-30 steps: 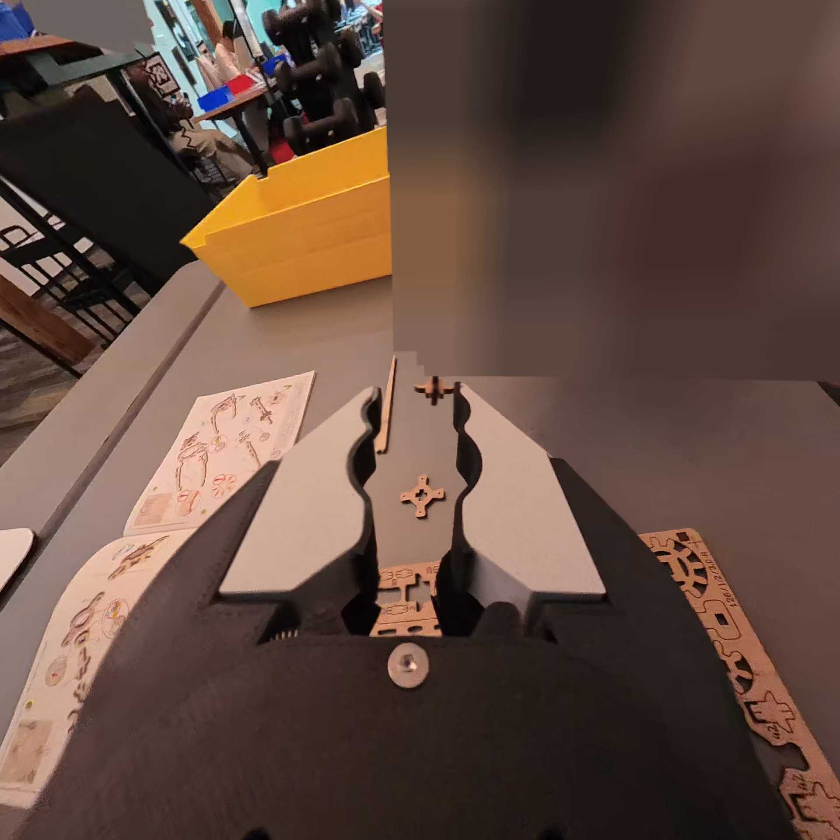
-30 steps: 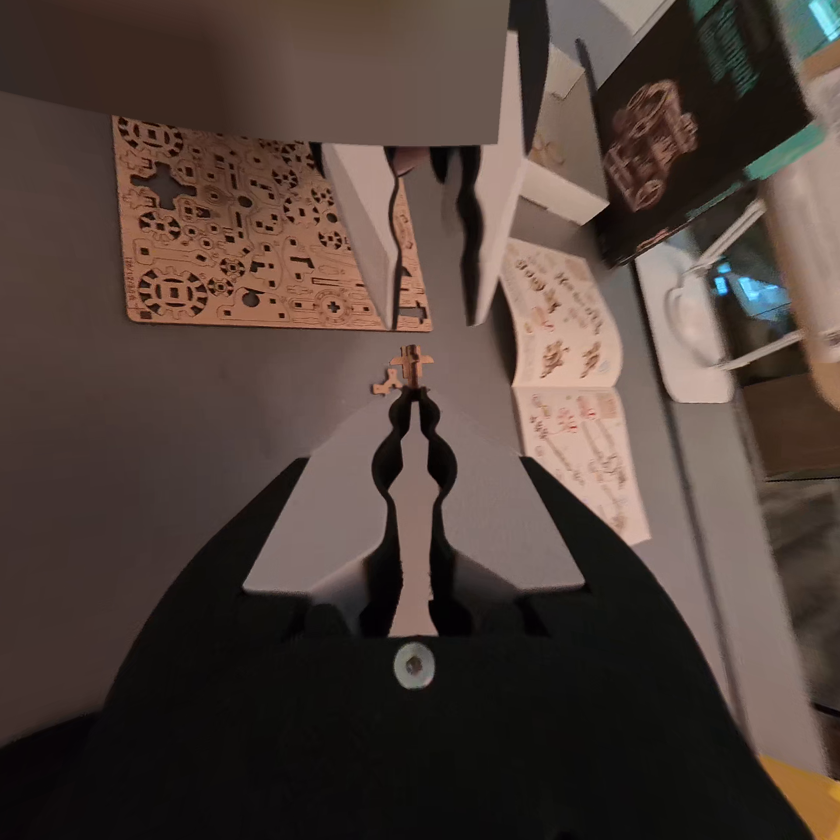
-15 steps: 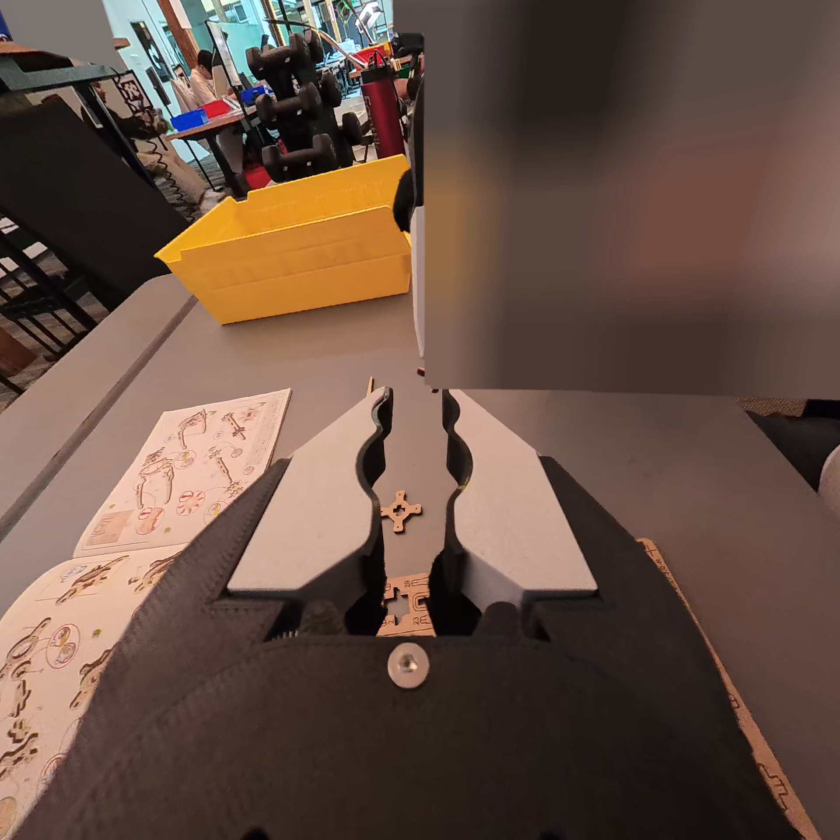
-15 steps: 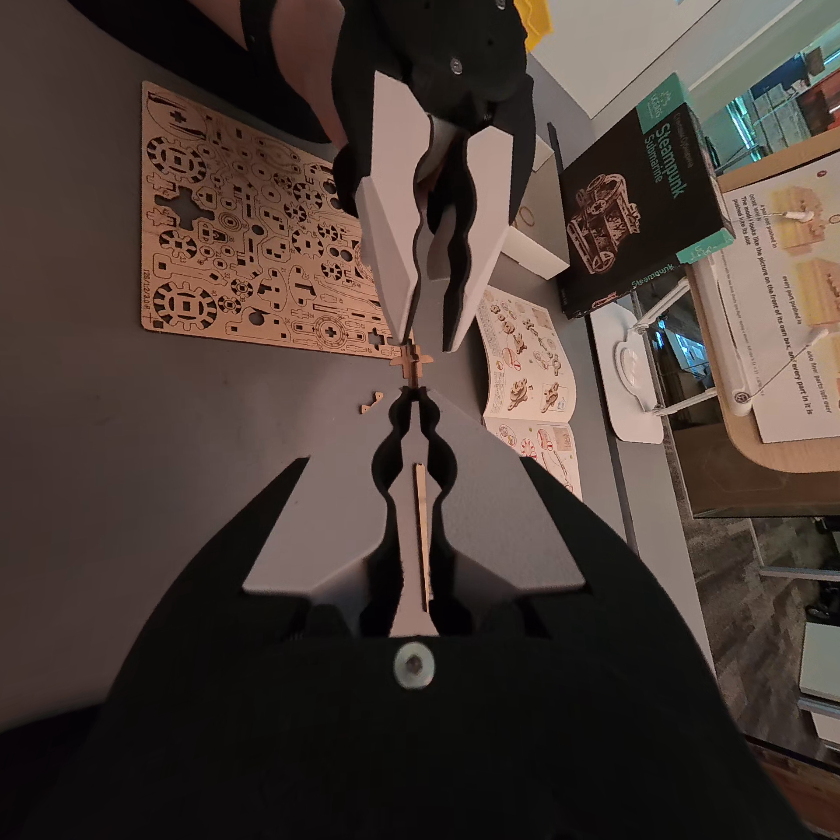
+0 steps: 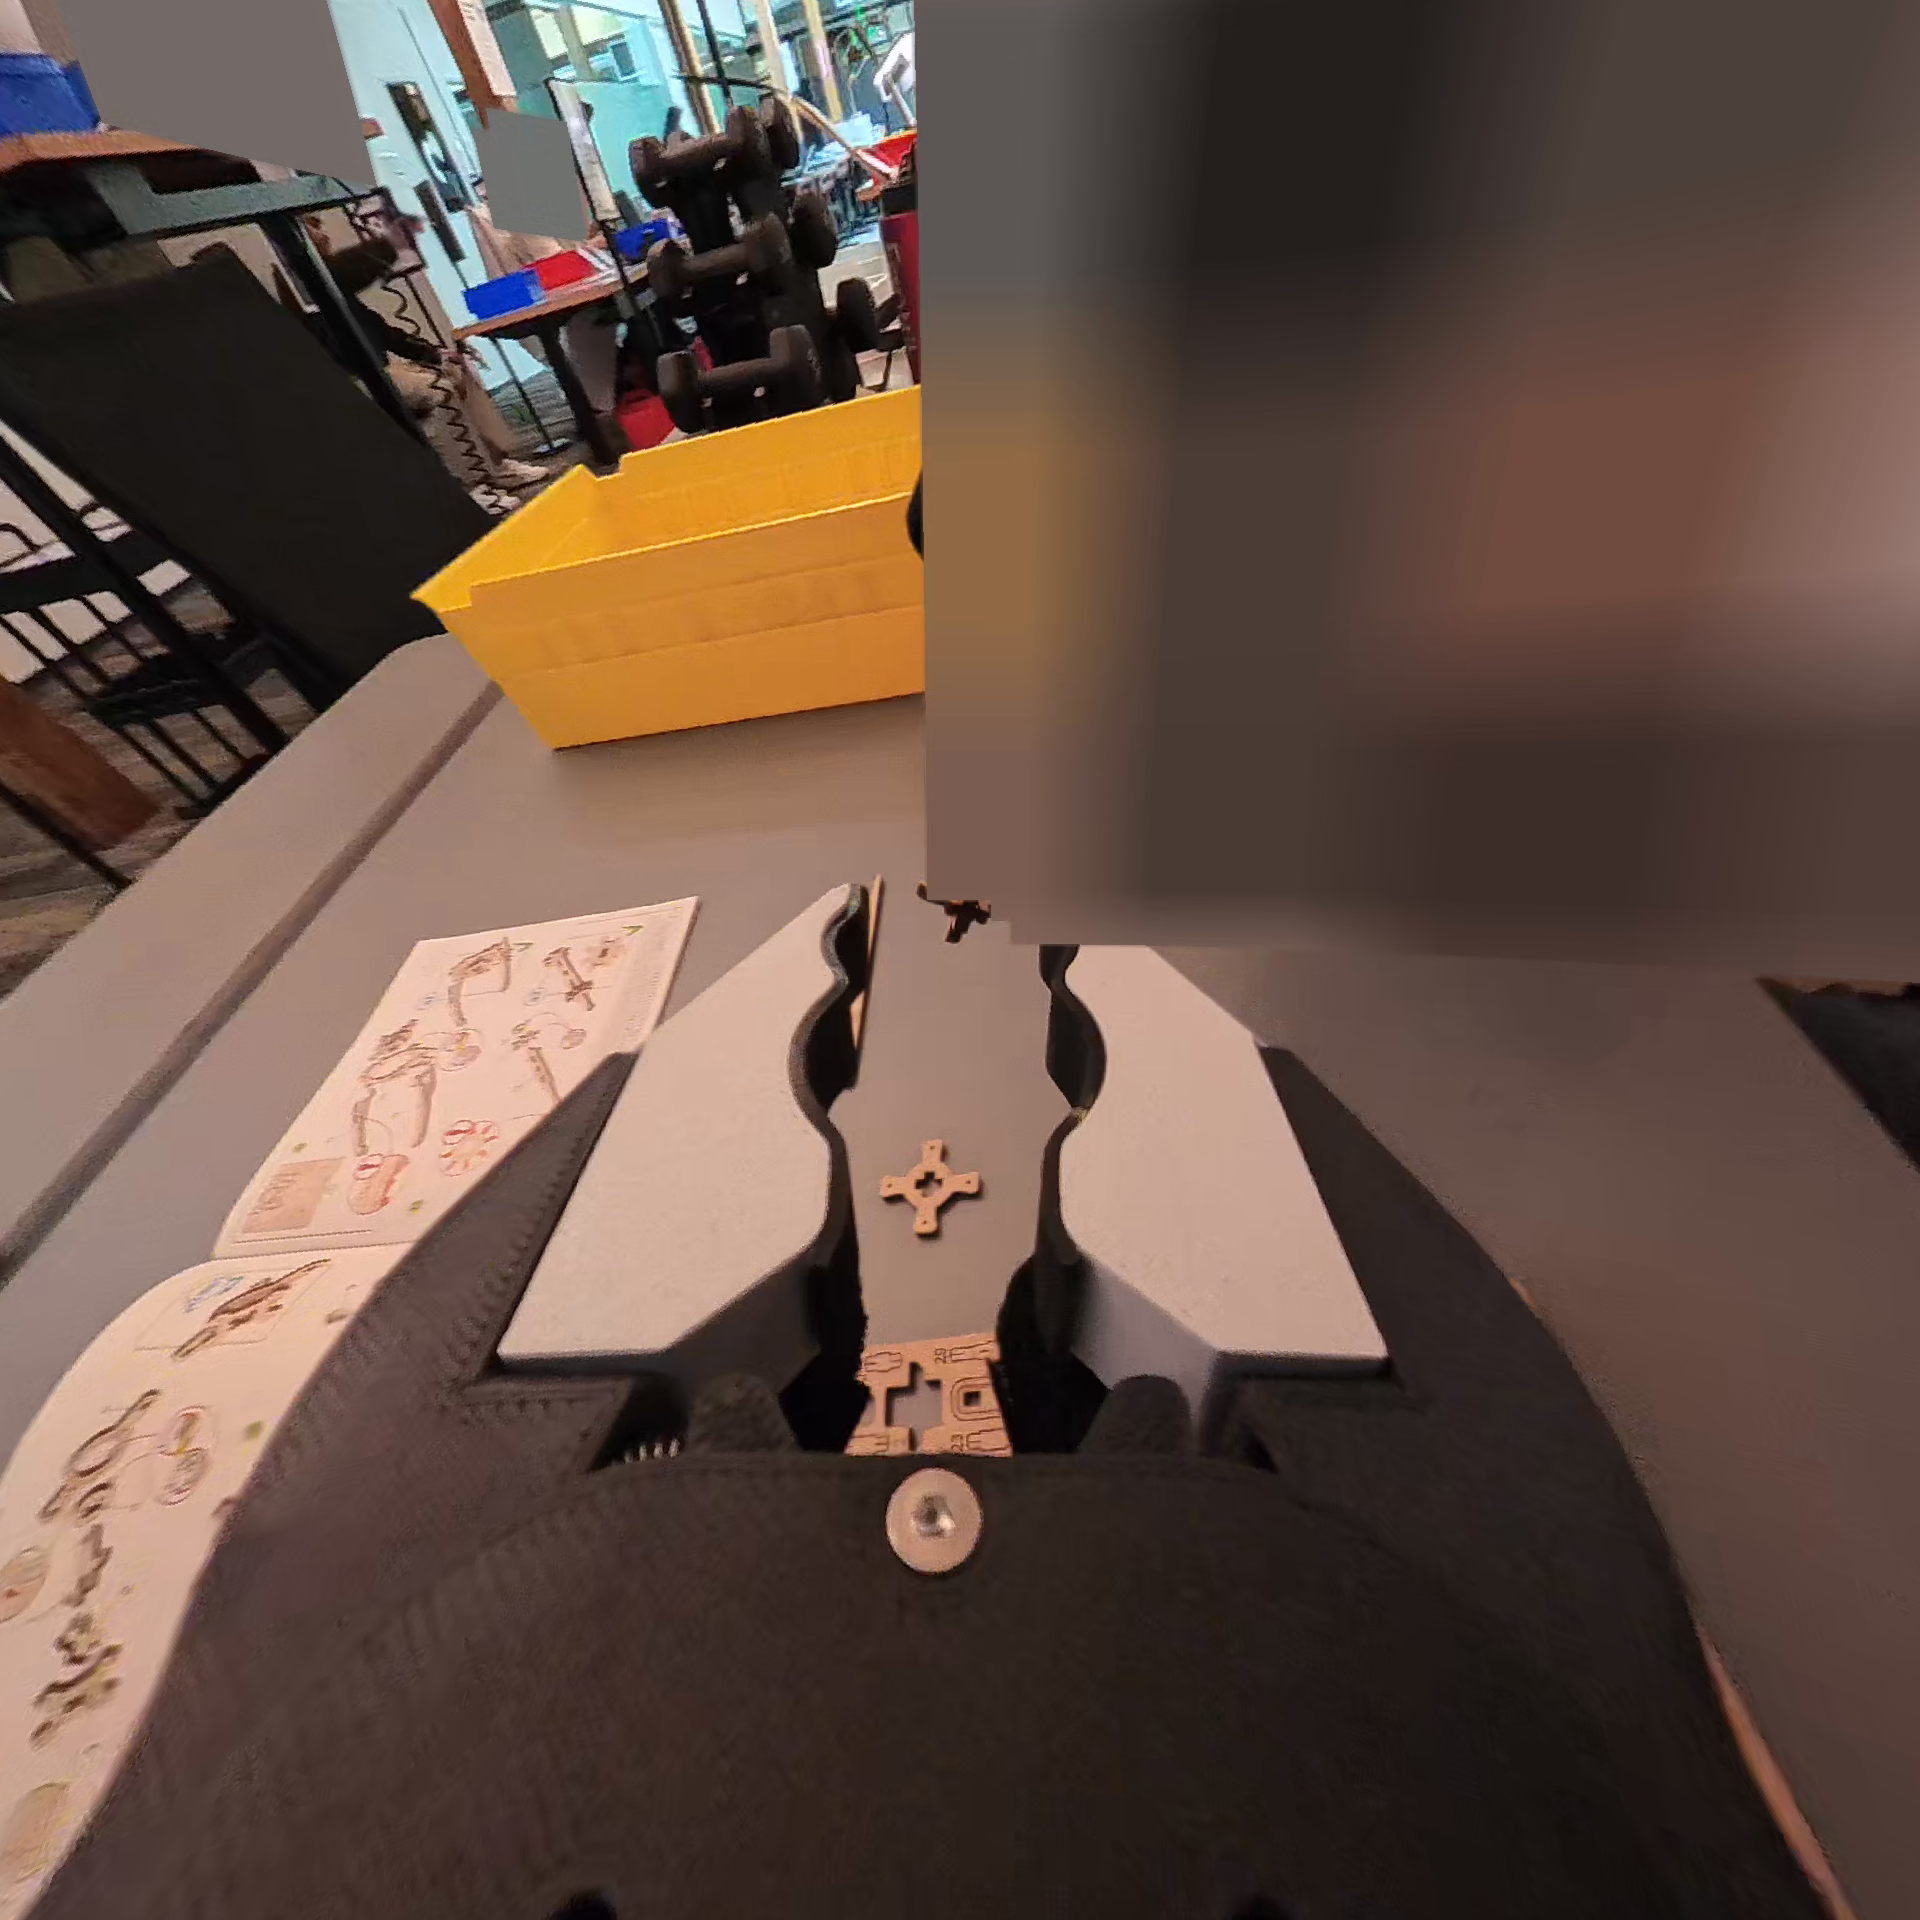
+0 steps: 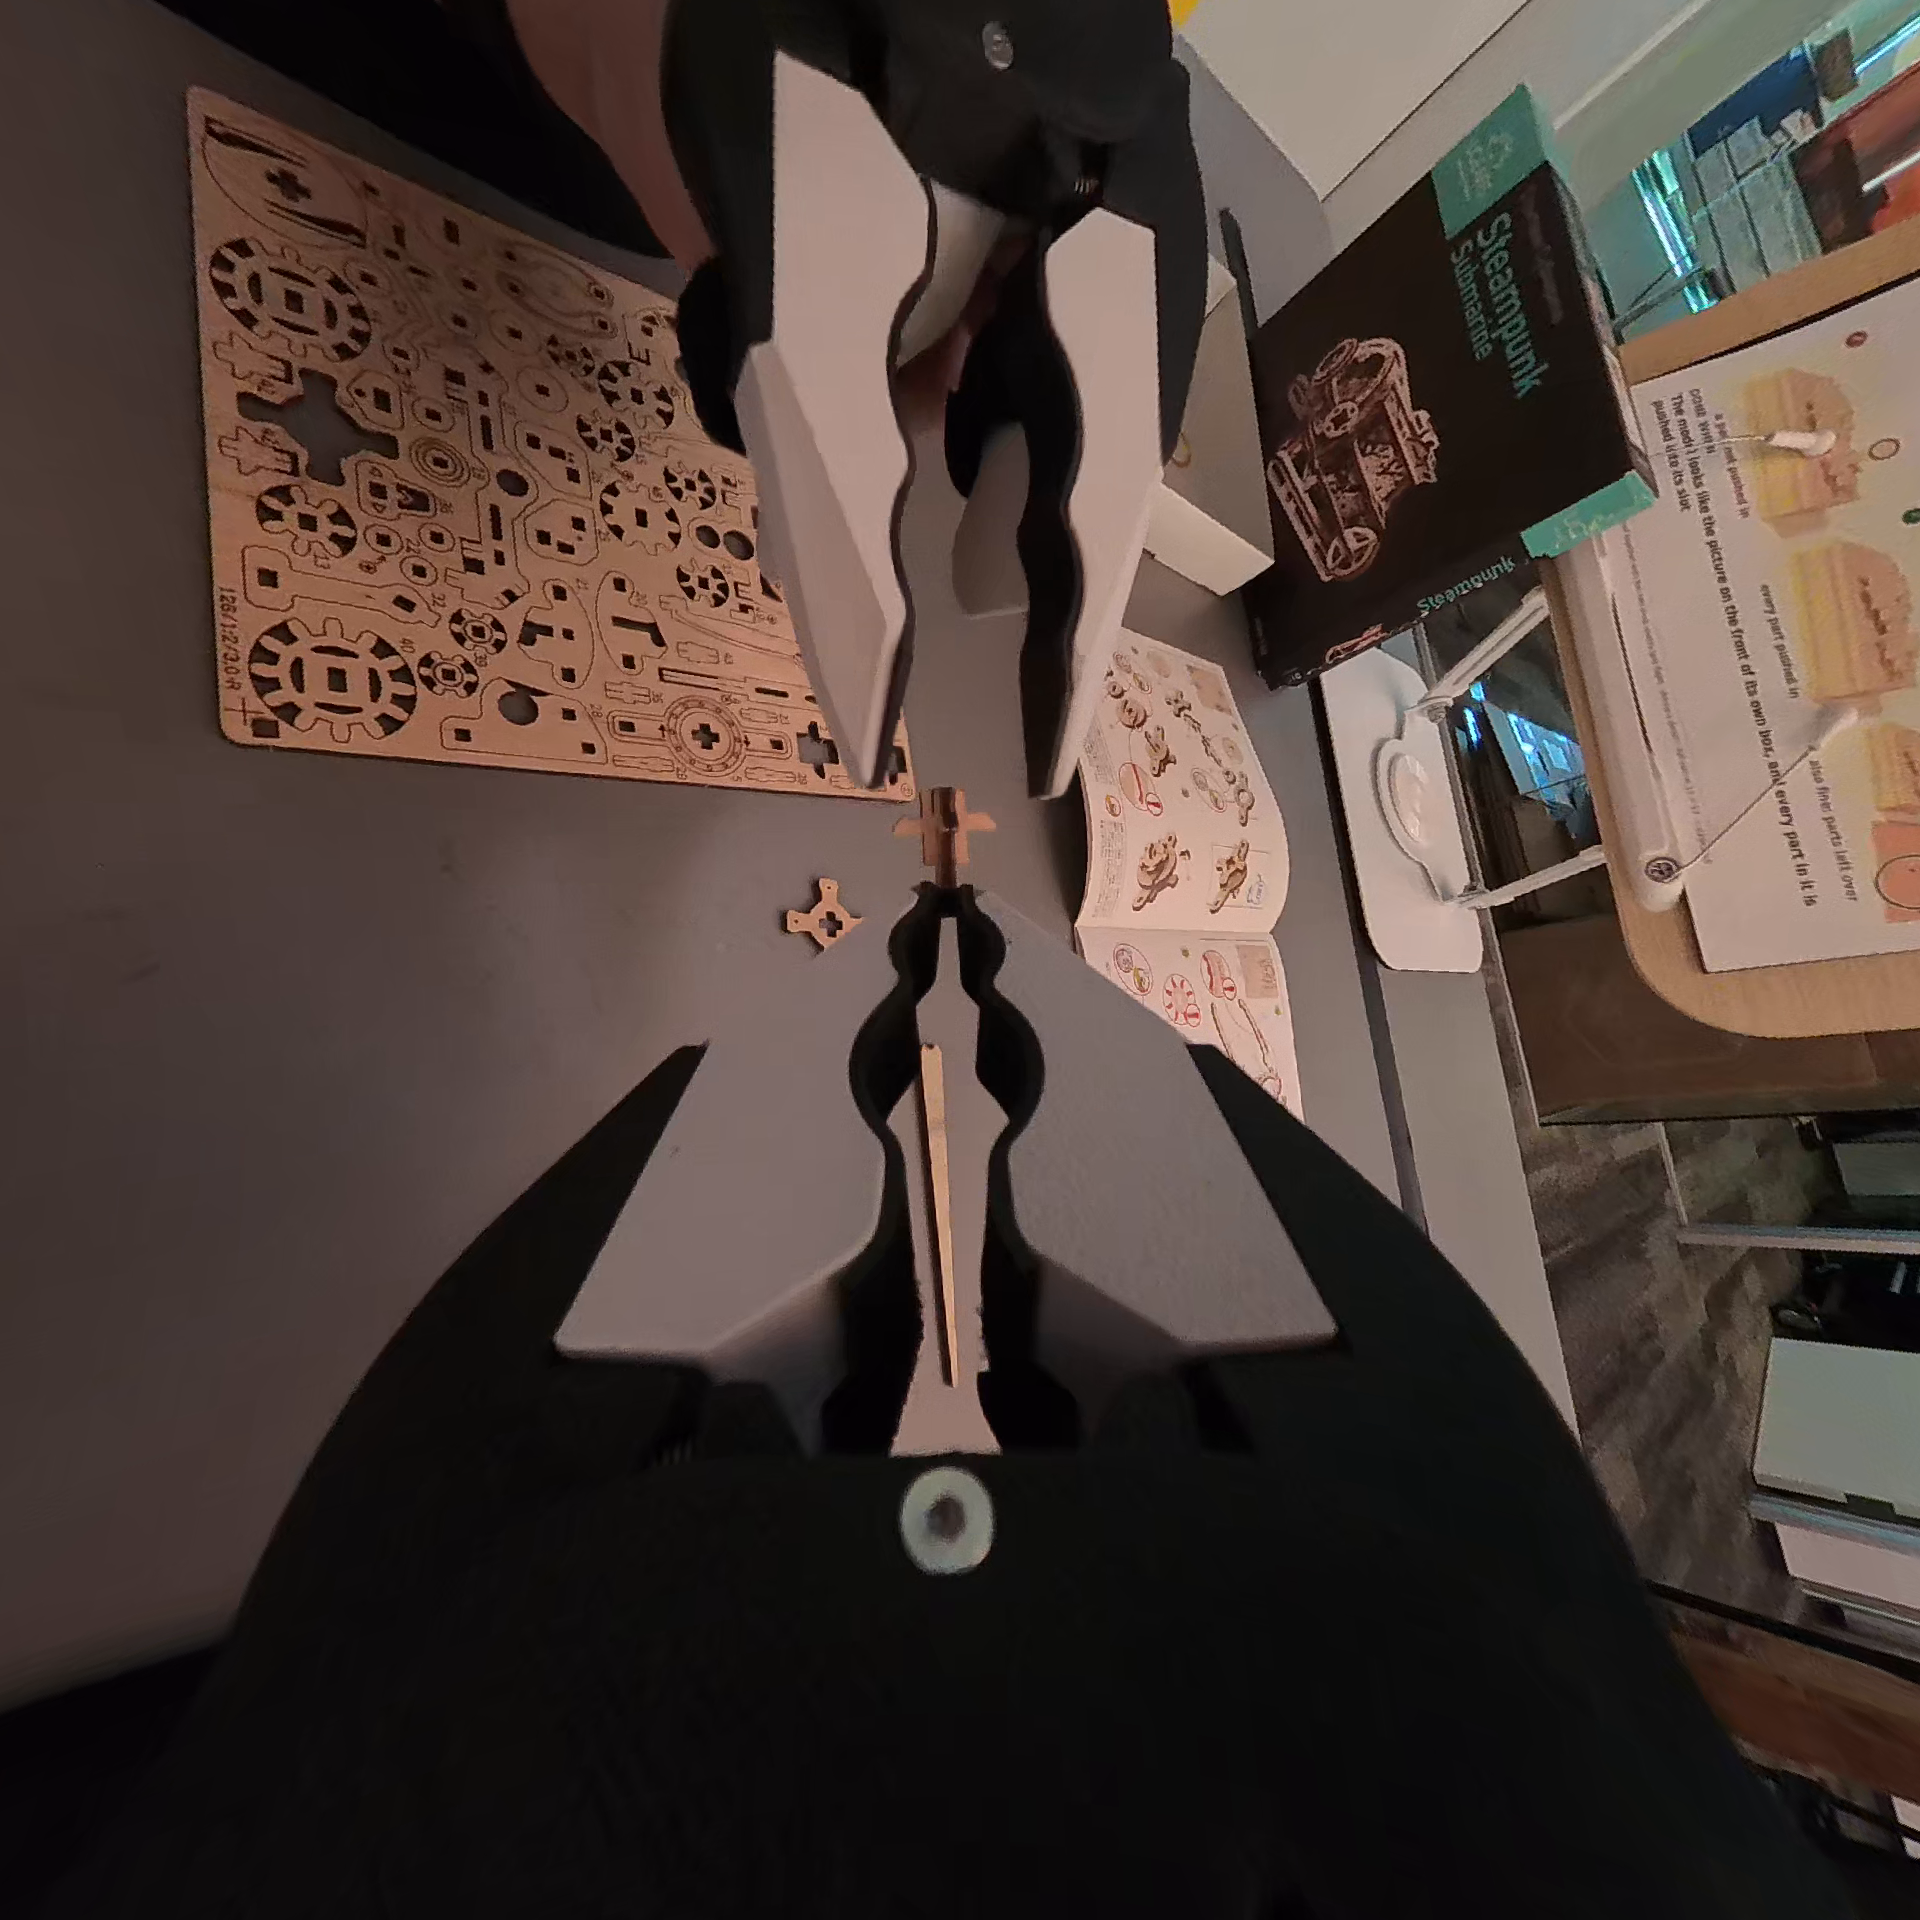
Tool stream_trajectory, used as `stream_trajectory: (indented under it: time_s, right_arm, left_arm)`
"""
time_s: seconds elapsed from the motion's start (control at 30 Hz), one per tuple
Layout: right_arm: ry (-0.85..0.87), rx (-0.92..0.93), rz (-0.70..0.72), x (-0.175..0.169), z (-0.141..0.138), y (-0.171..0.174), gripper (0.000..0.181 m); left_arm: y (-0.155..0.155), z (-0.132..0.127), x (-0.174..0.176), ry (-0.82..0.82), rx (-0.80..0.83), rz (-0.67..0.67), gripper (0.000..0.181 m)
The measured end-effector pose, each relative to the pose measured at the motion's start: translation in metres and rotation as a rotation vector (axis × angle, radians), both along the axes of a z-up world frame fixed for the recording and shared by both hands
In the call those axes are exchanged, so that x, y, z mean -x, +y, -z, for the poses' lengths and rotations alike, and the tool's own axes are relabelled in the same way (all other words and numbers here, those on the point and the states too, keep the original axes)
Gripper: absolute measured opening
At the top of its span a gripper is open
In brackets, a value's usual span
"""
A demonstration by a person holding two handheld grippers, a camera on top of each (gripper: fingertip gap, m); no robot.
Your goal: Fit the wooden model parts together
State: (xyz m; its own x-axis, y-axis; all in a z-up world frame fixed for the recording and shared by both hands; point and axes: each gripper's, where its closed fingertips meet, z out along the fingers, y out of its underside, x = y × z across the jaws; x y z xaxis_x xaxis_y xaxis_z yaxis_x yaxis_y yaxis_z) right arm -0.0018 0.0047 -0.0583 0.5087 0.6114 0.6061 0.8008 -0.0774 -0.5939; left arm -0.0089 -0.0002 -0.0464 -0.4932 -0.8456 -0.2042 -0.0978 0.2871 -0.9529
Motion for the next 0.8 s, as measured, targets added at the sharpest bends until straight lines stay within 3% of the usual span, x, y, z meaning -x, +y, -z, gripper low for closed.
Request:
stream_trajectory:
  time_s: [0.23,0.4,0.8]
  right_arm:
    - [-0.023,0.026,0.008,0.004,0.002,0.002,0.001]
    - [-0.023,0.028,0.017,0.006,-0.001,0.003,0.002]
    - [0.047,-0.003,0.005,0.009,-0.011,0.003,0.002]
  left_arm:
    - [-0.005,0.007,-0.001,-0.006,-0.106,-0.018,0.032]
    - [-0.003,0.007,-0.002,-0.032,-0.142,-0.040,0.017]
    - [-0.002,0.002,-0.001,-0.076,-0.172,-0.047,0.017]
